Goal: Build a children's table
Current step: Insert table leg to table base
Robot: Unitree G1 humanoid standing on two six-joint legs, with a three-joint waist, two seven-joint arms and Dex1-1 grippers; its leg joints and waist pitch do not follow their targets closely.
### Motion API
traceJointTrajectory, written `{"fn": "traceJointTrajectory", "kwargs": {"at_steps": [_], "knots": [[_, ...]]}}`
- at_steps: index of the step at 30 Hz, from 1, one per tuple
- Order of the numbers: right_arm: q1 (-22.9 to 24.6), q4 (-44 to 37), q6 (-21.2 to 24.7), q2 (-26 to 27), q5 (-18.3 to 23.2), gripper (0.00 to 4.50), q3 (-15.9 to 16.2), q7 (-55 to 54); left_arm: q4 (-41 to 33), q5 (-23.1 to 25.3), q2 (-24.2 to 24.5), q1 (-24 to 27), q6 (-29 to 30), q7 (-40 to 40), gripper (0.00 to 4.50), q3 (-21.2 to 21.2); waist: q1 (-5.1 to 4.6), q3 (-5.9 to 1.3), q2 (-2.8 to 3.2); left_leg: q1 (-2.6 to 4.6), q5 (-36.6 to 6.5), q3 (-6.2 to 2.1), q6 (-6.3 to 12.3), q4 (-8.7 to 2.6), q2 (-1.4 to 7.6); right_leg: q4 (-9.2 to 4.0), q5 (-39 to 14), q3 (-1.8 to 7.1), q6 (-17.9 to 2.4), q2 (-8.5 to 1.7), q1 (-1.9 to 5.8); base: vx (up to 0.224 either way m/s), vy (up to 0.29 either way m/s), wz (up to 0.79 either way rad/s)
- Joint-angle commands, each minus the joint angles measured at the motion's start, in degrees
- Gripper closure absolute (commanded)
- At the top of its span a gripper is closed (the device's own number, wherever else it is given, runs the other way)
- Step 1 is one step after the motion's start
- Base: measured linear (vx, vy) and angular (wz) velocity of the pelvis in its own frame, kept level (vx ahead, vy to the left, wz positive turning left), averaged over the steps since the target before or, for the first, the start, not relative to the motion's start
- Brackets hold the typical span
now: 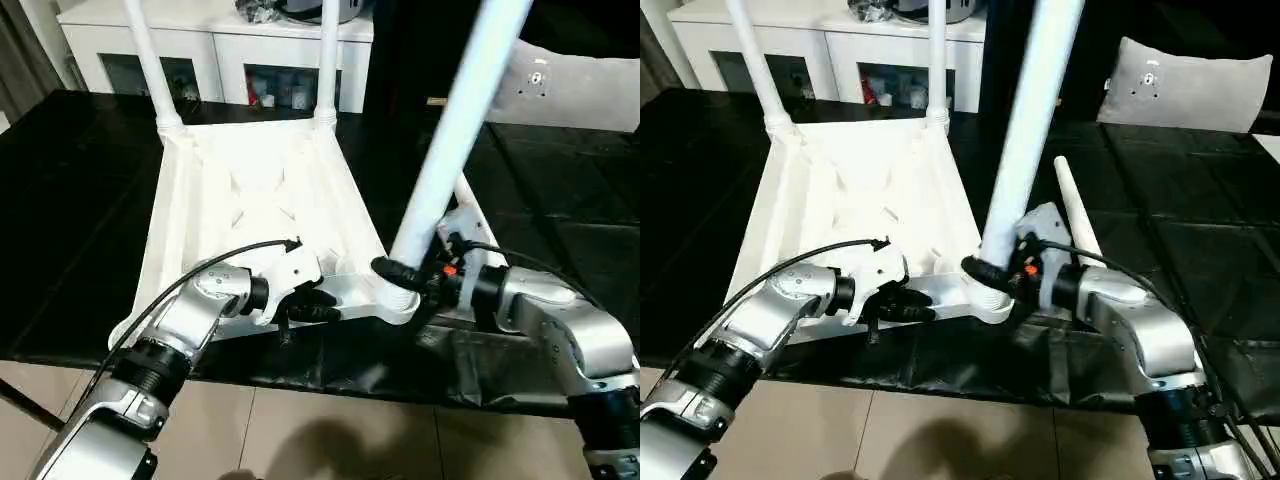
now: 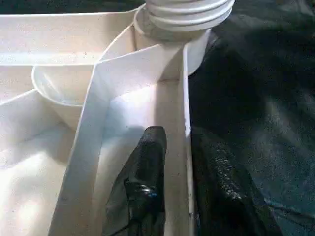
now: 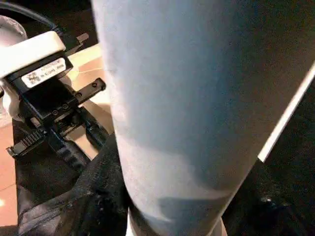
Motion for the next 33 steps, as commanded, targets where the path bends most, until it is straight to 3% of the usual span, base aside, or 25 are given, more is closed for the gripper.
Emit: {"fn": "traceJointTrajectory", "kwargs": {"at_steps": [1, 5, 6, 8, 10, 14, 18, 24, 33], "knots": [[-0.1, -0.9, -0.7, -0.3, 0.0, 2.59, -1.2, -0.5, 2.2, 2.4, 0.3, 0.2, 0.1, -0.4, 3.55, -1.8, 0.19, -3.49, -0.33, -0.13, -11.4, -0.6, 1.43, -4.3, 1.83, -5.6, -22.7, 2.92, -5.9, -3.47, 3.04, 0.0, 0.0, 0.0], [-0.8, -0.1, -1.0, -0.1, -0.3, 2.59, -1.3, -1.0, 3.4, 3.0, -0.1, -0.3, -0.7, 0.0, 3.55, -2.1, 0.22, -3.53, -0.34, -0.18, -11.2, -0.61, 1.36, -4.27, 1.82, -5.46, -22.1, 2.92, -6.1, -3.52, 3.1, 0.0, 0.0, 0.0], [-0.9, 0.1, -1.0, -0.1, -0.5, 2.59, -1.3, -1.1, 3.7, 3.1, -0.2, -0.3, -0.9, 0.1, 3.83, -2.2, 0.19, -3.55, -0.47, -0.21, -11.1, -0.59, 1.35, -4.25, 1.83, -5.43, -21.9, 2.91, -6.2, -3.51, 3.15, 0.0, 0.0, 0.0], [-1.5, 1.3, -1.2, -0.1, -1.4, 2.59, -1.1, -1.6, 4.8, 3.4, -0.4, -0.7, -1.7, 0.5, 3.9, -2.3, 0.2, -3.48, -0.41, -0.19, -11.5, -0.56, 1.36, -4.23, 1.77, -5.58, -22.8, 2.9, -6.2, -3.57, 3.06, 0.0, 0.0, 0.0], [-1.8, 1.9, -1.3, -0.1, -1.7, 2.59, -1.0, -1.9, 5.2, 3.5, -0.5, -0.8, -2.2, 0.4, 4.25, -2.3, 0.24, -3.42, -0.53, -0.14, -11.8, -0.53, 1.47, -4.19, 1.68, -5.73, -24.2, 2.86, -5.9, -3.61, 3.0, 0.0, 0.0, 0.0], [-2.6, 3.1, -0.3, -0.7, -2.3, 2.59, -0.4, -2.2, 5.2, 3.3, -0.4, -0.7, -2.9, -0.3, 4.47, -2.4, 0.15, -3.35, -0.54, -0.05, -12.5, -0.6, 1.31, -4.26, 1.75, -6.02, -26.5, 2.79, -5.0, -3.65, 2.85, 0.0, 0.0, 0.0], [-2.4, 4.4, 0.5, -1.7, -3.3, 2.59, 1.0, -1.0, 3.9, 3.6, 0.5, 0.2, -5.2, -2.6, 4.5, -3.2, 0.14, -3.43, -0.78, -0.24, -11.9, -0.64, 1.65, -4.32, 1.87, -5.83, -25.1, 2.85, -5.0, -3.63, 2.96, 0.0, 0.0, 0.0], [-2.7, 5.7, 2.1, -1.4, -1.9, 2.59, 0.8, 0.7, 2.0, 3.9, 2.0, 0.8, -6.1, -4.9, 4.5, -4.1, 0.17, -3.5, -0.61, -0.32, -10.8, -0.56, 1.84, -4.29, 1.97, -5.33, -21.9, 2.97, -6.7, -3.68, 3.04, 0.0, 0.0, 0.0], [-4.5, 11.9, 0.6, -0.3, -2.9, 2.59, 3.8, 4.9, -1.3, 3.0, 3.6, 0.9, -5.9, -8.2, 4.5, -4.7, 0.11, -3.42, -0.46, -0.17, -12.0, -0.56, 1.13, -4.38, 2.1, -5.2, -21.3, 3.02, -8.1, -3.82, 3.05, 0.0, 0.0, 0.0]]}}
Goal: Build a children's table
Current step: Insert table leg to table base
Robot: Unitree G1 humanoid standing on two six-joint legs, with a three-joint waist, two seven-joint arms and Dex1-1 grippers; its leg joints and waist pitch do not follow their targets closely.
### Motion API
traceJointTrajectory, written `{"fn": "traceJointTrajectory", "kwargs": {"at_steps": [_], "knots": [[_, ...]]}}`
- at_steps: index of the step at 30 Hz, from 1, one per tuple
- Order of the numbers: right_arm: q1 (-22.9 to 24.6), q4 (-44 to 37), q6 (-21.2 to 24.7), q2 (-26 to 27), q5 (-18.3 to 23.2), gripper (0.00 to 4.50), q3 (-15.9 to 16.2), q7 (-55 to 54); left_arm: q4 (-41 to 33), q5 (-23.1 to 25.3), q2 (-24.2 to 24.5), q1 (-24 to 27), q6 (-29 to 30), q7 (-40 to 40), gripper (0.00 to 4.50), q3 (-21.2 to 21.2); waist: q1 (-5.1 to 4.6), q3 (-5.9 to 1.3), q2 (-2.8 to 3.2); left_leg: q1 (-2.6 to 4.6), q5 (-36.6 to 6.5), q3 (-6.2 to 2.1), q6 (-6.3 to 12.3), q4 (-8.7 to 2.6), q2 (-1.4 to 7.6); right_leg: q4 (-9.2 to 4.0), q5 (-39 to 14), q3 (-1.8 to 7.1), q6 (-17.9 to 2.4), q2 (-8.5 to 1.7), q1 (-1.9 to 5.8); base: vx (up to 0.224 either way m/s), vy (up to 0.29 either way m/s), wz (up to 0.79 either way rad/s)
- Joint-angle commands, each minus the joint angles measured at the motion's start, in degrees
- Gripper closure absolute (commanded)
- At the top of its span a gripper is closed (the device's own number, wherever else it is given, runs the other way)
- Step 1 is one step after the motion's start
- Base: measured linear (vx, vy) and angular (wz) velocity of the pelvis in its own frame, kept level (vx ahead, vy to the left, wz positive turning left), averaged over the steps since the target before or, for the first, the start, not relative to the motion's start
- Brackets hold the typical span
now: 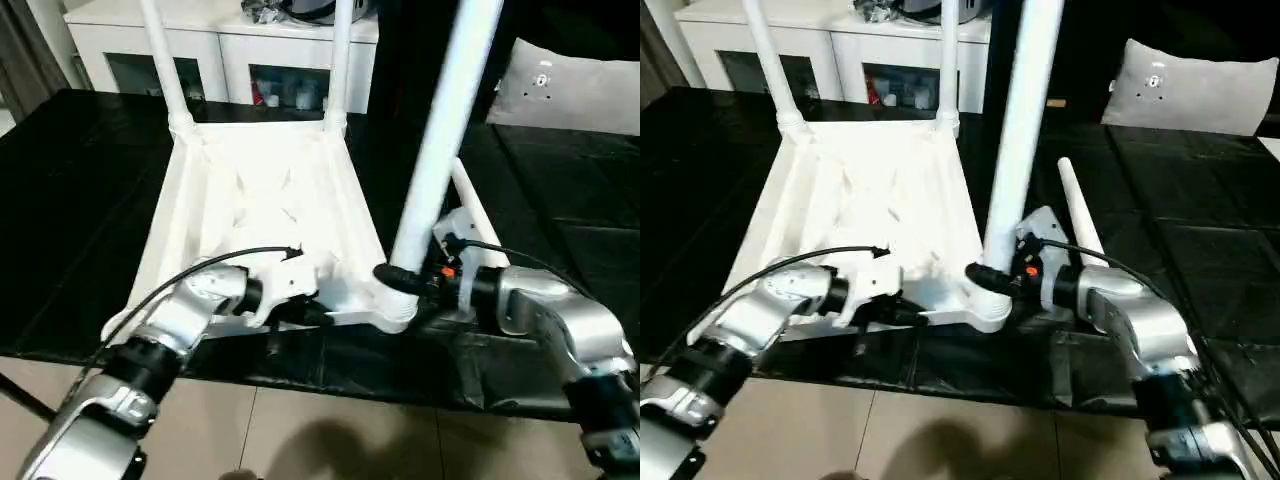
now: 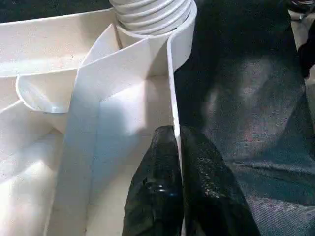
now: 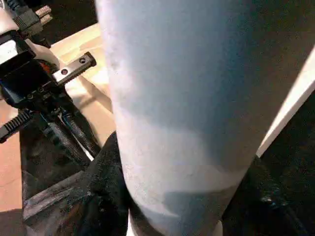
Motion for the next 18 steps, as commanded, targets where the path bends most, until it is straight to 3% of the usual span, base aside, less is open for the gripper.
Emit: {"fn": "traceJointTrajectory", "kwargs": {"at_steps": [1, 5, 11, 16, 17, 18], "knots": [[-0.1, 3.6, -0.2, 0.5, -1.7, 2.59, 1.2, -0.1, -0.6, 1.7, 0.4, 0.4, -0.2, -2.5, 4.5, -2.7, 0.1, -3.36, -0.44, -0.19, -11.9, -0.54, 1.17, -4.34, 2.07, -5.14, -21.4, 3.07, -8.1, -3.76, 3.02, 0.0, 0.0, 0.0], [0.2, 5.3, -0.2, 1.3, -0.3, 2.59, -0.4, 0.1, -0.7, 1.4, 0.0, 0.3, 0.0, -1.2, 4.5, -1.8, 0.12, -3.3, -0.51, -0.05, -12.5, -0.57, 1.09, -4.41, 2.08, -5.39, -23.5, 3.04, -7.6, -3.82, 2.91, 0.0, 0.0, 0.0], [4.6, 5.0, -0.8, 2.0, 2.3, 2.59, -3.2, 0.6, -0.8, -0.8, -1.3, 1.3, 1.4, 0.9, 4.5, 0.7, 0.28, -3.46, -0.23, -0.02, -12.9, -0.6, 0.99, -4.48, 2.21, -5.3, -20.9, 3.03, -8.3, -3.75, 2.9, 0.0, 0.0, 0.0], [8.7, 3.0, -5.5, 4.0, 3.2, 2.59, -5.9, -1.3, -0.4, -1.6, -2.5, 1.7, 2.0, 2.8, 4.5, 1.9, 0.45, -3.46, -0.29, -0.06, -13.2, -0.58, 1.39, -4.6, 2.15, -5.41, -21.1, 3.0, -8.2, -3.76, 2.99, 0.0, 0.0, 0.0], [10.1, 1.9, -7.3, 4.1, 2.2, 2.59, -5.5, -1.9, -0.4, -1.5, -2.7, 1.8, 2.1, 3.1, 4.5, 2.0, 0.56, -3.43, 0.38, 0.05, -13.6, -0.67, 1.22, -4.63, 2.13, -5.47, -21.7, 2.97, -8.2, -3.84, 2.92, 0.0, 0.0, 0.0], [10.6, 1.5, -7.9, 4.0, 1.9, 2.59, -5.4, -2.0, -0.5, -1.5, -2.8, 1.8, 2.1, 3.3, 4.5, 2.0, 0.42, -3.31, 0.14, 0.0, -14.1, -0.59, 1.19, -4.67, 2.15, -5.77, -22.7, 2.97, -7.7, -3.76, 2.86, 0.0, 0.0, 0.0]]}}
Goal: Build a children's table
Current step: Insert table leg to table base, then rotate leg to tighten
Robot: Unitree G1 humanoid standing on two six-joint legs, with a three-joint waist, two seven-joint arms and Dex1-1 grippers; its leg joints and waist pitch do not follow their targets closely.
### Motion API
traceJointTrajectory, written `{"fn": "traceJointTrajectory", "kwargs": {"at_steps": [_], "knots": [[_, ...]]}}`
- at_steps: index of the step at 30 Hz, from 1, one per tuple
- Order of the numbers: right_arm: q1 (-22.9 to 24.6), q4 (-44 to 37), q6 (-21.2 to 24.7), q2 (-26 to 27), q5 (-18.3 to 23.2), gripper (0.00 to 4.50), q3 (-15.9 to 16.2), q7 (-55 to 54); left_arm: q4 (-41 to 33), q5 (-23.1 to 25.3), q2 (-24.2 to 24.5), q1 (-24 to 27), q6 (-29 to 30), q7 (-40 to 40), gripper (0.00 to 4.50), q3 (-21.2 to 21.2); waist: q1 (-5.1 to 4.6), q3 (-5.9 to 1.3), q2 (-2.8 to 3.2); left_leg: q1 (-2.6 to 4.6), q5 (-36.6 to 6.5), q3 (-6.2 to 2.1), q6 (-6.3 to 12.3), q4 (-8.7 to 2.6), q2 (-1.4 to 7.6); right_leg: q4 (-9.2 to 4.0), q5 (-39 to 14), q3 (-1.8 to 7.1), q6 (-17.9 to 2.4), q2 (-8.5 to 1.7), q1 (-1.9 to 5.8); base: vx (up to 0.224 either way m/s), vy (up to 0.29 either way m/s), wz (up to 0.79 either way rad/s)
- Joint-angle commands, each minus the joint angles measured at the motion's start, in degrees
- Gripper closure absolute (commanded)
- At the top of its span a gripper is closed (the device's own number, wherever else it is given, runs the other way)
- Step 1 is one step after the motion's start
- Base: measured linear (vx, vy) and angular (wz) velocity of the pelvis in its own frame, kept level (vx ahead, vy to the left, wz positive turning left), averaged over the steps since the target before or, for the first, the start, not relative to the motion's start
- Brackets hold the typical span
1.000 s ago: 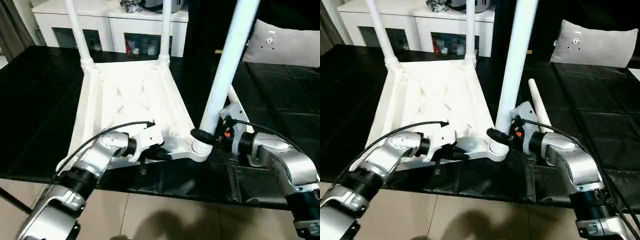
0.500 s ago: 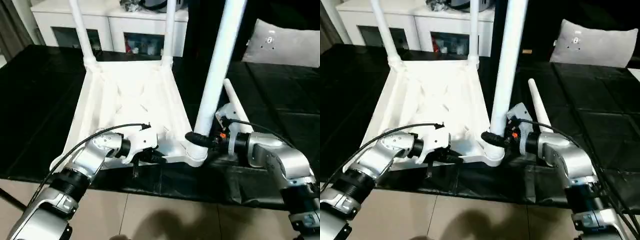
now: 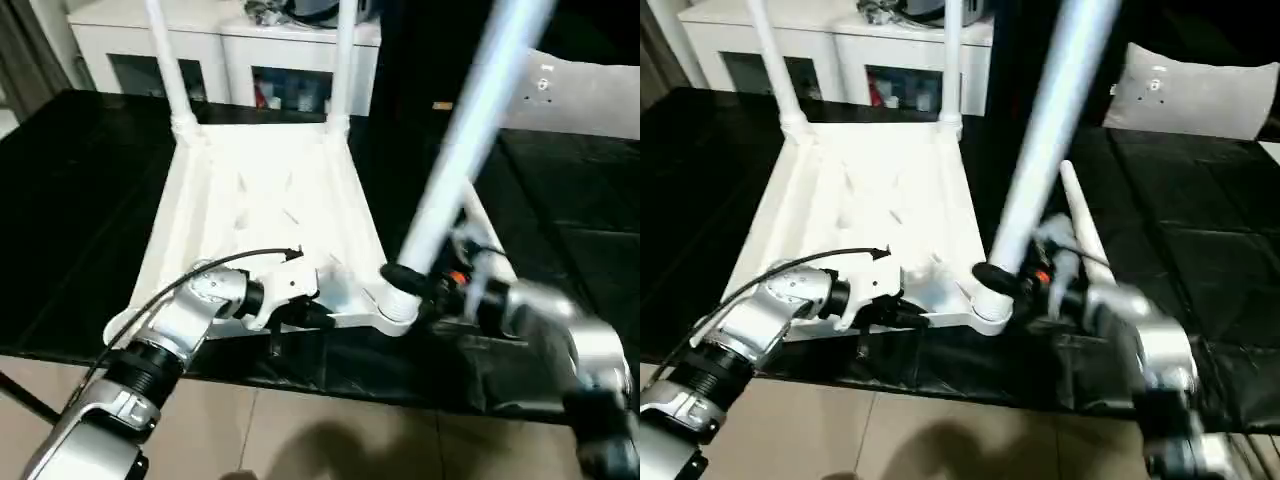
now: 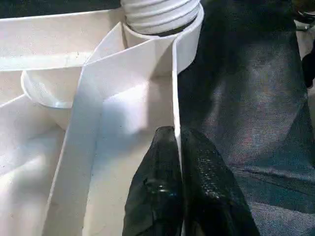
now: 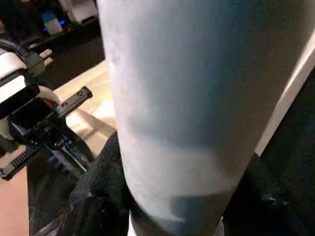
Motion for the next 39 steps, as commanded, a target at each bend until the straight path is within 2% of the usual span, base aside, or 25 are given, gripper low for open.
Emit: {"fn": "traceJointTrajectory", "kwargs": {"at_steps": [1, 2, 3, 5, 9, 10, 14, 15, 18, 19, 21, 29, 30, 31, 33, 34, 35, 36, 37, 39], "knots": [[3.2, -0.1, -1.7, -0.6, -3.8, 2.59, 2.4, -1.1, -0.2, -0.9, -0.8, 0.8, 0.5, 1.2, 4.5, 0.9, -0.09, -2.77, -0.04, 0.16, -15.6, -0.6, 0.97, -4.62, 2.0, -6.05, -25.5, 2.85, -6.3, -3.72, 2.65, 0.0, 0.0, 0.0], [3.9, -0.8, -2.9, -0.9, -5.2, 2.59, 3.2, -1.6, -0.4, -0.9, -0.8, 1.0, 0.6, 1.3, 4.5, 1.0, -0.06, -2.81, -0.07, 0.14, -15.5, -0.69, 1.01, -4.66, 1.99, -6.02, -26.2, 2.82, -6.1, -3.79, 2.73, 0.0, 0.0, 0.0], [4.0, -0.9, -3.0, -0.9, -5.4, 2.6, 3.3, -1.7, -0.4, -0.9, -0.8, 1.0, 0.7, 1.3, 4.5, 1.1, -0.06, -2.79, 0.19, 0.08, -15.5, -0.71, 1.13, -4.73, 2.03, -6.21, -26.9, 2.82, -5.5, -3.7, 2.64, 0.0, 0.0, 0.0], [4.6, -1.4, -5.4, -2.3, -9.7, 2.6, 6.1, -3.0, -0.8, -0.7, -0.9, 1.3, 1.0, 1.4, 4.5, 1.0, -0.17, -2.92, 0.5, 0.0, -15.0, -0.83, 1.24, -4.85, 2.03, -6.05, -25.8, 2.78, -5.3, -3.62, 2.77, 0.0, 0.0, 0.0], [3.4, 0.3, -6.5, -3.6, -14.0, 2.6, 8.8, -3.8, -0.8, 0.2, -0.4, 1.3, 0.7, 0.9, 4.5, 0.1, -0.63, -2.94, 0.67, -0.1, -15.9, -0.86, 1.45, -4.9, 1.91, -6.21, -26.5, 2.67, -5.2, -3.55, 2.78, 0.0, 0.0, 0.0], [2.9, 0.8, -6.0, -3.5, -14.0, 2.6, 9.3, -3.5, -0.7, 0.7, 0.0, 1.1, 0.3, 0.6, 4.5, -0.4, -0.76, -2.86, 0.8, 0.07, -16.9, -0.9, 1.6, -4.99, 1.99, -6.41, -27.4, 2.66, -5.1, -3.56, 2.6, 0.0, 0.0, 0.0], [2.0, 1.5, -5.4, -3.5, -13.9, 2.6, 10.1, -2.5, -0.2, 1.0, 0.5, 0.5, 0.0, -0.3, 4.5, -0.5, -1.02, -2.85, 0.73, 0.2, -18.9, -1.03, 1.46, -5.08, 2.02, -6.66, -28.9, 2.57, -4.8, -3.59, 2.47, 0.0, 0.0, 0.0], [1.8, 1.8, -4.9, -3.5, -13.8, 2.6, 10.4, -2.2, 0.2, 1.2, 0.6, 0.1, -0.3, -0.6, 4.5, -0.5, -1.0, -2.89, 0.53, 0.18, -18.8, -1.07, 1.5, -5.12, 2.02, -6.65, -28.9, 2.57, -4.6, -3.59, 2.47, 0.0, 0.0, 0.0], [1.2, 2.5, -4.2, -3.3, -13.3, 2.6, 10.9, -1.1, 1.1, 1.5, 0.8, -0.9, -0.8, -1.4, 4.5, -0.5, -1.07, -2.95, 0.57, 0.2, -19.1, -1.05, 1.36, -5.2, 2.09, -6.57, -27.7, 2.65, -4.9, -3.56, 2.42, 0.0, 0.0, 0.0], [0.6, 3.2, -3.9, -3.2, -13.2, 2.6, 11.4, -0.2, 2.3, 1.4, 1.1, -1.8, -1.2, -2.1, 4.5, -0.4, -1.04, -3.03, 0.27, 0.18, -18.8, -1.02, 1.54, -5.14, 1.98, -6.52, -27.8, 2.64, -4.9, -3.59, 2.49, 0.0, 0.0, 0.0], [0.1, 3.7, -3.7, -3.1, -13.2, 2.6, 11.7, 0.0, 3.3, 1.4, 1.3, -2.4, -1.6, -2.6, 4.5, -0.5, -1.12, -2.92, 0.37, 0.04, -18.8, -1.06, 1.48, -5.17, 2.03, -6.56, -28.3, 2.65, -5.0, -3.72, 2.5, 0.0, 0.0, 0.0], [0.0, 3.2, -1.8, -2.3, -13.3, 2.6, 12.5, -1.1, 4.0, 0.8, 1.8, -2.5, -1.1, -4.4, 4.5, -0.2, -1.35, -2.82, 0.53, 0.29, -20.3, -1.15, 0.97, -5.29, 2.06, -6.9, -30.3, 2.62, -4.4, -3.73, 2.26, 0.0, 0.0, 0.0], [0.4, 1.8, 0.6, -0.5, -13.1, 2.6, 11.7, -4.6, 2.0, -0.5, 1.6, -1.0, 1.5, -3.8, 4.5, 0.8, -1.41, -2.82, 0.82, 0.21, -20.3, -1.2, 0.74, -5.37, 2.1, -6.78, -29.8, 2.67, -4.7, -3.74, 2.34, 0.0, 0.0, 0.0], [0.4, 1.8, 0.6, -0.5, -13.1, 2.6, 11.7, -4.6, 2.0, -0.5, 1.6, -1.0, 1.5, -3.8, 4.5, 0.8, -1.58, -2.73, 0.67, -0.01, -20.2, -1.26, 0.62, -5.51, 2.04, -6.72, -29.6, 2.6, -4.8, -3.68, 2.44, 0.0, 0.0, 0.0], [0.6, 0.6, 2.7, 1.8, -13.6, 2.6, 10.6, -9.7, -0.8, -1.3, 1.0, 0.8, 5.2, -1.2, 4.5, 2.0, -2.08, -2.45, 0.67, 0.4, -22.4, -1.36, -0.05, -5.57, 2.01, -6.99, -32.7, 2.44, -4.0, -3.66, 2.14, 0.0, 0.0, 0.0], [0.2, 0.3, 5.3, 5.1, -13.8, 2.6, 8.8, -16.2, -4.3, -1.8, -0.7, 2.8, 9.3, 3.6, 4.5, 3.6, -2.6, -2.14, 0.53, 0.55, -24.1, -1.52, -0.43, -5.54, 1.85, -7.45, -36.3, 2.13, -3.2, -3.77, 1.91, 0.0, 0.0, 0.0], [0.2, 0.3, 5.3, 5.1, -13.8, 2.6, 8.8, -16.2, -4.3, -1.8, -0.7, 2.8, 9.3, 3.6, 4.5, 3.6, -2.97, -2.02, 0.6, 0.65, -24.9, -1.61, -0.8, -5.49, 1.74, -7.62, -38.4, 1.91, -2.5, -3.75, 1.85, 0.0, 0.0, 0.0], [-0.4, 0.9, 6.5, 7.3, -14.6, 2.6, 7.8, -20.9, -6.7, -1.9, -2.3, 3.9, 12.3, 7.3, 4.5, 4.7, -3.34, -2.05, 0.64, 1.22, -25.9, -1.67, -1.19, -4.98, 1.36, -8.38, -42.2, 1.42, -0.7, -3.78, 1.38, 0.0, 0.0, 0.0], [-1.7, 2.2, 7.3, 9.6, -15.6, 2.6, 7.0, -25.7, -8.7, -1.1, -4.7, 4.4, 15.6, 12.8, 4.5, 5.9, -3.97, -2.01, 0.63, 1.23, -26.4, -1.99, -1.38, -4.98, 1.38, -8.65, -42.9, 0.92, -0.2, -3.78, 1.39, 0.0, 0.0, 0.0], [-3.5, 4.7, 7.1, 11.5, -17.2, 2.6, 6.6, -30.0, -10.3, -0.2, -7.5, 4.6, 18.3, 17.9, 4.5, 6.8, -4.5, -2.21, 0.98, 1.08, -27.0, -2.2, -1.46, -5.21, 1.52, -8.7, -41.1, 0.51, -0.1, -3.69, 1.78, 0.0, 0.0, 0.0]]}}
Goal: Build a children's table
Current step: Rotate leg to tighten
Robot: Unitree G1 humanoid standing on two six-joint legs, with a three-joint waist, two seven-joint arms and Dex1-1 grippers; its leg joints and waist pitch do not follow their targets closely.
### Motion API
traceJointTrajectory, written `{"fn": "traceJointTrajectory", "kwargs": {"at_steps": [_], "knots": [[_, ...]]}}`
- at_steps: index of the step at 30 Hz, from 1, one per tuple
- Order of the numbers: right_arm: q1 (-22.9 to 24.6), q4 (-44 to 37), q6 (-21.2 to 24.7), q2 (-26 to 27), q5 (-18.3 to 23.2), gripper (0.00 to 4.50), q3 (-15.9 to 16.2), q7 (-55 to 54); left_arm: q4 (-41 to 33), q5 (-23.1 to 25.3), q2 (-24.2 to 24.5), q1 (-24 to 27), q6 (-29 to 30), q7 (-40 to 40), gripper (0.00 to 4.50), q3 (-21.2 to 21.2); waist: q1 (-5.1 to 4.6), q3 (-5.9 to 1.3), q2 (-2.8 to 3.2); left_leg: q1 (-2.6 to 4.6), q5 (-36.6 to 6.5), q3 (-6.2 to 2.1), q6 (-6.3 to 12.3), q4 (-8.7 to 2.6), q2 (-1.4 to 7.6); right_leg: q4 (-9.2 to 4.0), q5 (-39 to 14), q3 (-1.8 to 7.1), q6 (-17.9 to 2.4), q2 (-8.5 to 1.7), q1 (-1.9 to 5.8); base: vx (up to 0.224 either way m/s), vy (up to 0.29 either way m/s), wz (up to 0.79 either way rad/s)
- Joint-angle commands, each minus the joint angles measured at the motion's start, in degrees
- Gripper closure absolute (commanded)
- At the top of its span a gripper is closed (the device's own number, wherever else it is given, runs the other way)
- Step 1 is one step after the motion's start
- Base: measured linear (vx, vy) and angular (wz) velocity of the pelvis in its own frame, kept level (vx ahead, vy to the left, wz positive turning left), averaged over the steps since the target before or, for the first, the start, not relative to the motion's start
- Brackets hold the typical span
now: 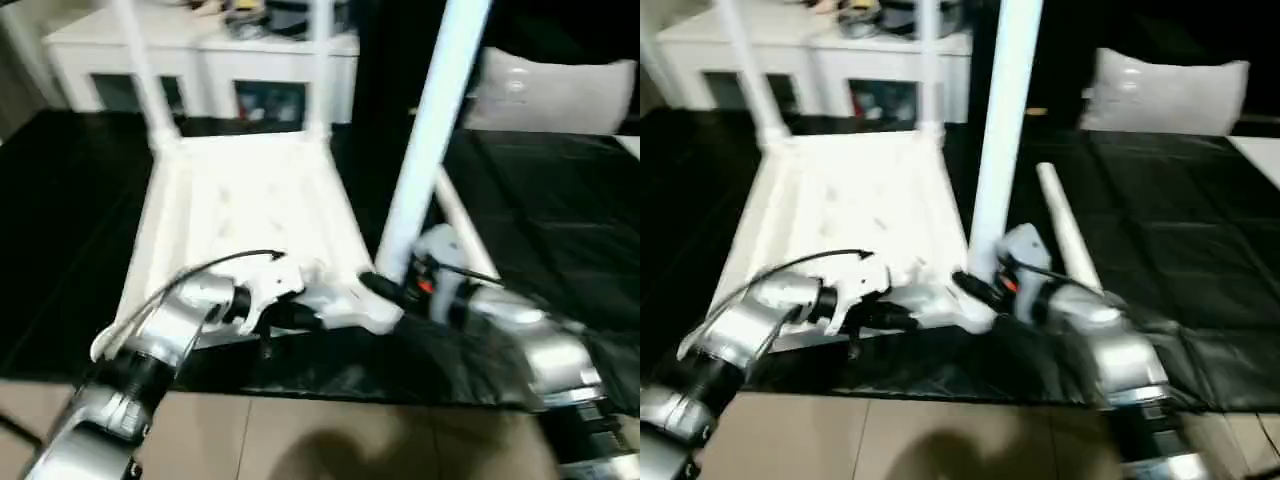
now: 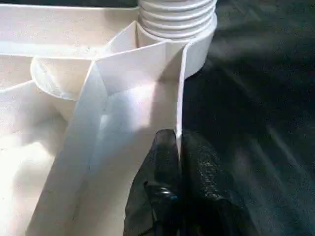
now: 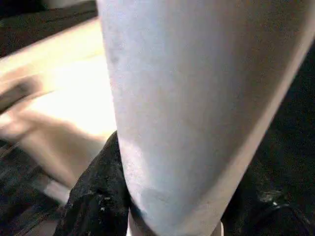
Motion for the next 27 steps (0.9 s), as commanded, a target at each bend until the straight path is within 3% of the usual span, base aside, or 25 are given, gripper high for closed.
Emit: {"fn": "traceJointTrajectory", "kwargs": {"at_steps": [1, 3, 5, 6, 7, 8, 10, 12, 16, 19, 20, 22, 25, 27], "knots": [[-1.2, 10.5, 3.6, 2.9, -3.4, 2.6, 0.2, -9.0, -3.5, -0.7, -6.6, -0.6, 4.6, 12.1, 4.5, 3.6, -0.94, -1.28, 0.7, -0.23, -29.8, -2.22, -1.6, -5.23, 2.01, -6.65, -37.5, 0.87, -0.6, -3.46, 1.42, -0.022, 0.055, -0.11], [-2.1, 12.0, 3.5, 3.6, -3.3, 2.6, -0.5, -10.5, -3.4, -0.3, -7.9, -0.8, 5.2, 14.1, 4.5, 4.0, -1.83, -1.26, 0.4, 0.05, -31.2, -2.42, -0.79, -5.06, 1.76, -7.34, -36.1, 0.24, -0.4, -3.49, 1.7, -0.026, 0.062, -0.08], [-4.6, 15.2, 3.4, 5.1, -3.3, 2.6, -1.7, -13.4, -4.0, 1.9, -9.1, -0.7, 5.3, 15.1, 4.5, 1.7, -1.94, -1.23, 0.56, -0.03, -29.1, -2.09, 0.4, -5.04, 1.5, -7.62, -35.2, 0.75, -1.0, -3.83, 1.57, -0.004, 0.026, -0.02], [-6.1, 16.8, 3.3, 5.7, -3.4, 2.6, -2.0, -14.3, -4.3, 3.5, -9.0, -0.7, 5.4, 14.8, 4.5, -0.1, -1.98, -1.32, -0.15, -0.05, -28.3, -1.98, 0.73, -5.01, 1.35, -7.67, -35.6, 0.87, -1.0, -3.87, 1.41, 0.0, 0.0, 0.0], [-7.2, 18.1, 3.3, 6.4, -3.7, 2.6, -2.2, -15.1, -5.0, 4.7, -8.8, -0.6, 6.0, 14.8, 4.5, -1.6, -1.98, -1.2, 0.39, -0.07, -27.3, -2.04, 0.93, -5.05, 1.35, -7.55, -36.3, 1.09, -1.4, -4.09, 1.33, 0.0, 0.0, 0.0], [-7.4, 18.2, 3.3, 6.5, -3.8, 2.6, -2.2, -15.2, -5.2, 4.8, -8.8, -0.6, 6.2, 14.9, 4.5, -1.6, -2.07, -1.24, 0.57, -0.6, -26.9, -2.18, 0.65, -5.27, 1.52, -7.33, -35.1, 1.21, -1.4, -4.08, 1.72, 0.0, 0.0, 0.0], [-8.6, 19.6, 3.4, 7.2, -4.4, 2.6, -2.5, -16.0, -6.4, 5.0, -8.2, -0.5, 8.2, 15.5, 4.5, -1.5, -2.1, -1.35, 0.47, -0.57, -26.9, -2.18, 0.3, -5.42, 1.64, -7.09, -33.5, 1.41, -1.9, -3.98, 1.61, 0.0, 0.0, 0.0], [-9.1, 20.5, 3.3, 7.5, -4.7, 2.6, -2.6, -16.4, -7.0, 5.3, -7.7, -0.4, 9.1, 15.7, 4.5, -1.4, -2.16, -1.51, 0.34, -1.26, -25.7, -2.26, 0.25, -5.62, 1.8, -6.46, -30.9, 1.74, -2.9, -4.08, 2.05, 0.0, 0.0, 0.0], [-9.6, 22.2, 3.2, 7.8, -4.0, 2.6, -3.1, -15.6, -7.1, 5.4, -7.0, -0.1, 9.4, 15.7, 4.5, -2.0, -1.85, -1.53, 0.3, -1.01, -23.4, -1.74, 0.52, -5.51, 1.79, -6.09, -27.7, 2.33, -5.0, -4.03, 1.8, 0.0, 0.0, 0.0], [-9.9, 23.0, 2.4, 7.8, -3.7, 2.6, -3.0, -14.5, -7.4, 5.5, -6.7, 0.2, 9.8, 15.2, 4.5, -2.2, -1.88, -1.49, 0.29, -0.84, -23.4, -1.61, 0.58, -5.46, 1.78, -6.12, -28.1, 2.34, -5.3, -3.98, 1.74, 0.0, 0.0, 0.0], [-10.1, 23.4, 1.6, 7.6, -4.2, 2.25, -2.6, -14.1, -7.5, 5.6, -6.5, 0.3, 9.9, 14.9, 4.5, -2.4, -1.92, -1.47, 0.22, -0.88, -23.5, -1.61, 0.6, -5.47, 1.77, -6.13, -28.2, 2.31, -5.3, -3.97, 1.78, 0.0, 0.0, 0.0], [-10.1, 23.7, -0.1, 7.0, -4.9, 2.25, -2.0, -13.4, -7.3, 5.6, -5.9, 0.3, 9.7, 14.7, 4.5, -2.4, -1.92, -1.48, 0.28, -0.93, -23.6, -1.68, 0.55, -5.51, 1.8, -6.07, -28.2, 2.28, -5.2, -3.95, 1.87, 0.0, 0.0, 0.0], [-10.0, 23.0, -0.1, 6.8, -4.6, 1.84, -2.6, -13.2, -6.9, 5.7, -5.3, 0.1, 9.4, 14.5, 4.5, -2.5, -1.79, -1.62, 0.26, -0.81, -22.5, -1.56, 0.65, -5.53, 1.9, -5.81, -26.3, 2.5, -6.2, -3.87, 1.9, 0.0, 0.0, 0.0], [-9.3, 20.6, -0.2, 5.7, -5.2, 1.69, -2.0, -12.3, -5.5, 6.0, -3.9, -0.2, 7.7, 14.1, 4.5, -2.3, -1.51, -1.81, -0.16, -0.8, -20.7, -1.25, 0.96, -5.33, 1.86, -5.59, -23.9, 2.72, -6.9, -3.84, 1.85, 0.0, 0.0, 0.0]]}}
